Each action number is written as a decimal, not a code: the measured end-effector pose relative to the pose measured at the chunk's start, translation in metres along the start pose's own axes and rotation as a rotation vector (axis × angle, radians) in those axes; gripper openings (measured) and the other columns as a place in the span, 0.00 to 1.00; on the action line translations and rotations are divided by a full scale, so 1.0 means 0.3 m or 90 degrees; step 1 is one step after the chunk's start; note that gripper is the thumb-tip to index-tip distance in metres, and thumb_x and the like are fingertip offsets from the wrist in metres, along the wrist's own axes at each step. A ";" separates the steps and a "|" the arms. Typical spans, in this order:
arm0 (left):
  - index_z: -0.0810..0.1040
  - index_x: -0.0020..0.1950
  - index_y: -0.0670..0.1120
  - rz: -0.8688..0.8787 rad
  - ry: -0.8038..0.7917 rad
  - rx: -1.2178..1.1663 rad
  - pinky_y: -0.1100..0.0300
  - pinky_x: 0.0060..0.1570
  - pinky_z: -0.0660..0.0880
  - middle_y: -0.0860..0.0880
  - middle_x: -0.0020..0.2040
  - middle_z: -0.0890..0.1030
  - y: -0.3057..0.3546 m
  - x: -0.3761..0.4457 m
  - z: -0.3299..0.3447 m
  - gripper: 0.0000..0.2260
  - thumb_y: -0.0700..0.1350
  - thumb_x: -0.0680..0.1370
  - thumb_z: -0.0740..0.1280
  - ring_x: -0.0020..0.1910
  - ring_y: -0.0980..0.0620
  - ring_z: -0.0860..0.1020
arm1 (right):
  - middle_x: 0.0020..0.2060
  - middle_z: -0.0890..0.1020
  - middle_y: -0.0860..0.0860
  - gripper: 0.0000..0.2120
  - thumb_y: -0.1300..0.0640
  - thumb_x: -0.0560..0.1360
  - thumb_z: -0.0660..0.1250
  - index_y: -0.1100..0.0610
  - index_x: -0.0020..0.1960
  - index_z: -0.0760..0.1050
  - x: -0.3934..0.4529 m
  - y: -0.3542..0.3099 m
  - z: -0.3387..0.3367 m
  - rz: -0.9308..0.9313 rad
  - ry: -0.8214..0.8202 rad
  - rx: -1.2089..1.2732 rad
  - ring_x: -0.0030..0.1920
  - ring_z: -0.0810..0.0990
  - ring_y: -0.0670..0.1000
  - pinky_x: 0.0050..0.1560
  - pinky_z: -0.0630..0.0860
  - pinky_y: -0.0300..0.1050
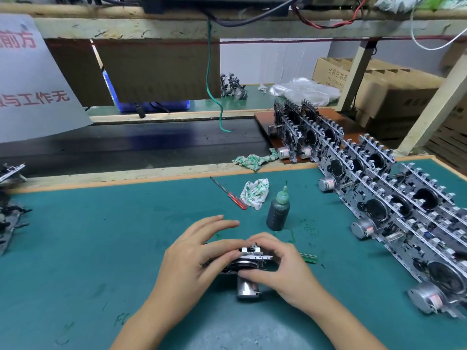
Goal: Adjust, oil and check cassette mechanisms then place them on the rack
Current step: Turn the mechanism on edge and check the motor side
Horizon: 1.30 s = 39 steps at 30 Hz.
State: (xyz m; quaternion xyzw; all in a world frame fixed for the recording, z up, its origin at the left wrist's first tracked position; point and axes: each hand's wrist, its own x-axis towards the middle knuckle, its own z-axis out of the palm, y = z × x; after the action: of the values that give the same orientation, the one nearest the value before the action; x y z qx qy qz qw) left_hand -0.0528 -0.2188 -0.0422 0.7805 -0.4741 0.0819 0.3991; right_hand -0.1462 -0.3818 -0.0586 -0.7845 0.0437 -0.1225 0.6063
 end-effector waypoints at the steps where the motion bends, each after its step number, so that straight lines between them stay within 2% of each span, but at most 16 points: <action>1: 0.83 0.52 0.61 0.002 0.001 -0.007 0.63 0.60 0.68 0.65 0.59 0.77 -0.001 -0.005 -0.001 0.12 0.55 0.77 0.60 0.64 0.60 0.72 | 0.45 0.79 0.47 0.12 0.63 0.64 0.77 0.52 0.45 0.80 0.000 -0.002 0.002 -0.009 0.002 0.004 0.47 0.79 0.45 0.51 0.72 0.34; 4: 0.81 0.53 0.63 0.006 0.000 -0.016 0.60 0.61 0.68 0.65 0.59 0.78 0.003 -0.010 -0.003 0.11 0.54 0.77 0.60 0.64 0.59 0.72 | 0.45 0.80 0.43 0.15 0.60 0.63 0.76 0.47 0.46 0.80 0.000 -0.002 0.004 -0.040 0.007 0.019 0.49 0.80 0.44 0.52 0.72 0.34; 9: 0.82 0.53 0.62 0.007 0.003 -0.011 0.61 0.62 0.67 0.65 0.58 0.78 0.001 -0.010 -0.002 0.12 0.56 0.78 0.60 0.64 0.60 0.72 | 0.44 0.80 0.44 0.14 0.60 0.63 0.76 0.47 0.45 0.81 0.001 -0.004 0.006 -0.033 0.000 0.035 0.48 0.80 0.47 0.53 0.73 0.39; 12: 0.82 0.53 0.61 0.008 0.001 -0.014 0.61 0.61 0.68 0.65 0.58 0.78 0.002 -0.006 -0.001 0.15 0.59 0.79 0.57 0.64 0.61 0.72 | 0.49 0.79 0.40 0.18 0.56 0.64 0.76 0.45 0.52 0.80 -0.009 -0.007 -0.009 -0.040 -0.009 0.008 0.54 0.78 0.44 0.56 0.71 0.35; 14: 0.83 0.52 0.60 0.006 0.004 -0.008 0.59 0.60 0.69 0.64 0.57 0.79 0.005 -0.002 0.002 0.16 0.60 0.79 0.55 0.63 0.60 0.73 | 0.50 0.79 0.39 0.22 0.47 0.65 0.74 0.45 0.59 0.78 -0.027 -0.001 -0.034 -0.064 0.049 -0.125 0.57 0.76 0.43 0.58 0.68 0.33; 15: 0.83 0.52 0.60 0.004 0.006 -0.006 0.59 0.59 0.69 0.64 0.56 0.79 0.006 -0.001 0.003 0.17 0.60 0.79 0.55 0.62 0.59 0.73 | 0.50 0.80 0.38 0.22 0.43 0.66 0.71 0.46 0.59 0.78 -0.038 0.002 -0.046 -0.104 0.089 -0.238 0.55 0.75 0.41 0.57 0.68 0.34; 17: 0.83 0.52 0.60 0.005 0.009 -0.008 0.58 0.58 0.70 0.64 0.56 0.79 0.004 -0.001 0.005 0.17 0.61 0.80 0.55 0.62 0.59 0.74 | 0.45 0.81 0.39 0.18 0.41 0.69 0.67 0.51 0.52 0.82 -0.053 0.011 -0.057 -0.212 0.121 -0.449 0.49 0.75 0.41 0.52 0.69 0.38; 20: 0.82 0.52 0.61 0.007 0.009 -0.013 0.58 0.58 0.70 0.64 0.55 0.80 0.000 0.002 0.005 0.16 0.60 0.80 0.55 0.61 0.60 0.74 | 0.40 0.82 0.41 0.15 0.43 0.70 0.65 0.54 0.42 0.82 -0.056 0.030 -0.055 -0.269 0.118 -0.549 0.44 0.76 0.44 0.48 0.70 0.38; 26: 0.82 0.52 0.60 0.013 0.011 -0.018 0.57 0.57 0.71 0.63 0.54 0.80 -0.002 0.001 0.006 0.15 0.59 0.80 0.56 0.61 0.59 0.75 | 0.43 0.83 0.40 0.14 0.44 0.72 0.65 0.53 0.45 0.83 -0.049 0.032 -0.073 -0.265 0.086 -0.535 0.47 0.79 0.43 0.51 0.71 0.39; 28: 0.83 0.52 0.60 0.016 0.008 -0.010 0.58 0.58 0.71 0.63 0.54 0.80 -0.005 0.003 0.009 0.12 0.56 0.79 0.59 0.61 0.59 0.75 | 0.45 0.83 0.40 0.17 0.41 0.71 0.65 0.50 0.51 0.83 -0.054 0.031 -0.072 -0.223 0.066 -0.530 0.47 0.78 0.42 0.52 0.70 0.38; 30: 0.83 0.52 0.59 0.021 0.009 -0.004 0.60 0.58 0.71 0.63 0.54 0.80 -0.004 0.007 0.010 0.12 0.54 0.78 0.60 0.61 0.60 0.74 | 0.50 0.79 0.35 0.25 0.37 0.67 0.66 0.43 0.62 0.76 -0.057 0.022 -0.066 -0.124 0.059 -0.455 0.51 0.76 0.38 0.56 0.68 0.33; 31: 0.83 0.52 0.59 0.022 0.007 -0.003 0.60 0.58 0.70 0.63 0.54 0.80 -0.003 0.010 0.009 0.12 0.54 0.78 0.60 0.61 0.60 0.74 | 0.52 0.77 0.34 0.27 0.37 0.66 0.68 0.39 0.64 0.72 -0.054 0.017 -0.058 -0.087 0.047 -0.388 0.55 0.74 0.37 0.58 0.67 0.31; 34: 0.83 0.52 0.59 0.022 0.003 0.000 0.63 0.60 0.69 0.62 0.55 0.80 -0.004 0.005 0.003 0.12 0.54 0.78 0.60 0.61 0.59 0.74 | 0.55 0.76 0.37 0.22 0.46 0.66 0.74 0.40 0.58 0.74 -0.020 0.003 -0.032 -0.071 0.017 -0.215 0.61 0.73 0.42 0.61 0.66 0.33; 37: 0.82 0.53 0.60 0.014 0.000 0.001 0.65 0.61 0.68 0.62 0.57 0.79 0.000 0.000 0.000 0.11 0.54 0.78 0.61 0.63 0.58 0.73 | 0.55 0.78 0.43 0.17 0.59 0.65 0.78 0.48 0.52 0.79 0.004 -0.010 -0.027 -0.035 -0.009 -0.101 0.59 0.76 0.45 0.62 0.69 0.38; 39: 0.82 0.53 0.60 0.009 -0.005 0.001 0.65 0.61 0.67 0.62 0.57 0.79 0.003 0.000 -0.002 0.12 0.54 0.78 0.60 0.63 0.59 0.72 | 0.54 0.79 0.45 0.16 0.62 0.65 0.78 0.51 0.50 0.80 0.005 -0.012 -0.026 -0.022 -0.023 -0.057 0.57 0.77 0.45 0.61 0.70 0.40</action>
State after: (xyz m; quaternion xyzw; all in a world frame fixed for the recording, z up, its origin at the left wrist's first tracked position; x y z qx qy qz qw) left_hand -0.0535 -0.2185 -0.0413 0.7777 -0.4811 0.0822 0.3961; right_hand -0.1469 -0.3885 -0.0530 -0.8137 0.0245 -0.1167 0.5690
